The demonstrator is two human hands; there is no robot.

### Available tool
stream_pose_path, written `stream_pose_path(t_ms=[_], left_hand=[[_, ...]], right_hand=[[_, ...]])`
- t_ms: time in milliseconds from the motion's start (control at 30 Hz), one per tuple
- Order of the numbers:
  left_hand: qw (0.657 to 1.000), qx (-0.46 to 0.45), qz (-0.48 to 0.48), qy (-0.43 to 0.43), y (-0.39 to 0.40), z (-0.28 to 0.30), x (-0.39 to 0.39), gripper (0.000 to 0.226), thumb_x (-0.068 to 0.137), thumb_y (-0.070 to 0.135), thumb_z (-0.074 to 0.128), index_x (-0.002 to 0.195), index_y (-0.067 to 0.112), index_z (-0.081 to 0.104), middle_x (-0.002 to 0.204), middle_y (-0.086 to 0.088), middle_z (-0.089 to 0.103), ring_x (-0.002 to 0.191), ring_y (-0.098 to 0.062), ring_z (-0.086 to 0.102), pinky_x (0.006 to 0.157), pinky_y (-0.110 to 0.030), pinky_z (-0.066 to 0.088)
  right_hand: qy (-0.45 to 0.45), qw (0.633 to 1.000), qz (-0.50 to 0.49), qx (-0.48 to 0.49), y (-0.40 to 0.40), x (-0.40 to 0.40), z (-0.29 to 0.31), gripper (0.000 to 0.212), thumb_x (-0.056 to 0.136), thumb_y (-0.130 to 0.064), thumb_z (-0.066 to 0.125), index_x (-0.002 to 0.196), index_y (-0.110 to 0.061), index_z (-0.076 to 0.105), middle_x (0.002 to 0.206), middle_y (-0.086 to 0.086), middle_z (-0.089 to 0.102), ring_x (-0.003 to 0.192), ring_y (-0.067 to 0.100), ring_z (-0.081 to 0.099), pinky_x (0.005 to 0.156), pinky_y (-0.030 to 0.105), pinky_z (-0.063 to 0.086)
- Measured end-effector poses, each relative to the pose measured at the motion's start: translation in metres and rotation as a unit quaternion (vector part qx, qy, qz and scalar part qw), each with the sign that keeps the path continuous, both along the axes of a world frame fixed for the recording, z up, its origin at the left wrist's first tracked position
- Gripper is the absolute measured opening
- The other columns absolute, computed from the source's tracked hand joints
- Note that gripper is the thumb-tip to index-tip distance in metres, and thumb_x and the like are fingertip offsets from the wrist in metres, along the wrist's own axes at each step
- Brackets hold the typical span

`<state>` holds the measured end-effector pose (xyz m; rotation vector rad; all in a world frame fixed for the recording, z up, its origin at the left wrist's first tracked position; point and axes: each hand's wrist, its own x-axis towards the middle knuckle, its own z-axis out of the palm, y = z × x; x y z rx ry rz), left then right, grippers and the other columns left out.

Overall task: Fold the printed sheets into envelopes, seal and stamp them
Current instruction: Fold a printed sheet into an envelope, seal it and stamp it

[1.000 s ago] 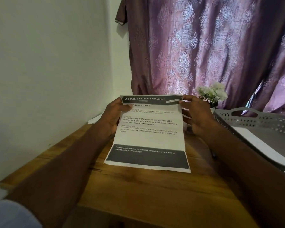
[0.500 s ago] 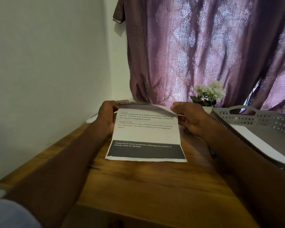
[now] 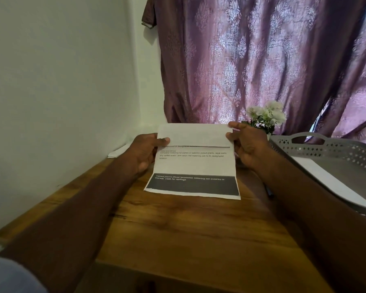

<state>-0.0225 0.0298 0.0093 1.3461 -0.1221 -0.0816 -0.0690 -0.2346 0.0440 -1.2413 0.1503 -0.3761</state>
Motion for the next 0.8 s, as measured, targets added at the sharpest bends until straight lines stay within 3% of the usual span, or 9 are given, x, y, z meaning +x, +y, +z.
stream_pose_path(t_ms=[100,233,367,433,567,667,800], left_hand=[[1.0,-0.009,0.026,-0.004,0.002,0.0,0.003,0.023,0.093,0.002,0.072,0.117,0.002,0.071,0.11,-0.018,0.079,0.105,-0.038,0.076,0.094,-0.053,0.061],[1.0,-0.01,0.027,-0.005,0.004,-0.001,0.004,0.021,0.094,0.003,0.071,0.115,0.004,0.072,0.109,-0.016,0.08,0.102,-0.037,0.077,0.088,-0.05,0.063],[0.999,-0.037,0.036,-0.001,0.007,0.0,0.004,0.025,0.093,0.01,0.075,0.117,0.003,0.071,0.109,-0.018,0.079,0.099,-0.038,0.078,0.082,-0.052,0.064],[0.998,-0.052,0.039,0.002,0.009,0.0,0.005,0.024,0.095,0.013,0.074,0.117,0.003,0.071,0.109,-0.018,0.079,0.097,-0.038,0.078,0.079,-0.052,0.065],[0.997,-0.057,0.051,-0.007,0.01,-0.001,0.007,0.021,0.1,0.012,0.067,0.118,0.002,0.071,0.11,-0.019,0.079,0.096,-0.036,0.078,0.089,-0.051,0.063],[0.997,-0.053,0.046,-0.014,0.01,0.001,0.006,0.021,0.102,0.008,0.062,0.12,0.002,0.071,0.112,-0.019,0.078,0.094,-0.033,0.079,0.081,-0.045,0.066],[0.999,-0.051,0.004,-0.012,0.014,0.004,0.003,0.024,0.102,-0.002,0.058,0.123,0.0,0.068,0.116,-0.019,0.077,0.103,-0.035,0.077,0.084,-0.043,0.065]], right_hand=[[0.001,1.0,0.026,0.017,0.002,-0.003,-0.002,0.053,0.084,0.013,0.073,0.132,-0.003,0.055,0.118,0.024,0.068,0.099,0.036,0.07,0.082,0.049,0.06],[0.02,0.998,0.039,-0.05,0.006,-0.008,-0.008,0.043,0.082,0.01,0.076,0.123,0.006,0.065,0.114,0.026,0.072,0.084,0.034,0.073,0.068,0.043,0.063],[0.016,0.998,0.03,-0.057,0.003,-0.008,-0.008,0.031,0.084,0.009,0.075,0.114,0.004,0.068,0.107,0.024,0.074,0.076,0.029,0.073,0.059,0.038,0.064],[0.013,0.998,0.03,-0.058,0.004,-0.009,-0.008,0.033,0.084,0.009,0.075,0.116,0.006,0.067,0.107,0.024,0.073,0.078,0.03,0.073,0.065,0.04,0.065],[0.02,0.998,0.027,-0.062,0.004,-0.007,-0.008,0.03,0.088,0.008,0.071,0.118,0.004,0.068,0.111,0.023,0.074,0.091,0.035,0.073,0.081,0.048,0.061],[0.029,0.997,0.025,-0.065,-0.001,-0.003,-0.009,0.029,0.093,0.006,0.067,0.121,0.0,0.068,0.113,0.02,0.074,0.095,0.034,0.073,0.083,0.047,0.061],[0.033,0.997,0.02,-0.067,-0.002,0.0,-0.01,0.025,0.097,0.006,0.06,0.12,0.0,0.068,0.115,0.021,0.072,0.095,0.034,0.072,0.078,0.045,0.061]])
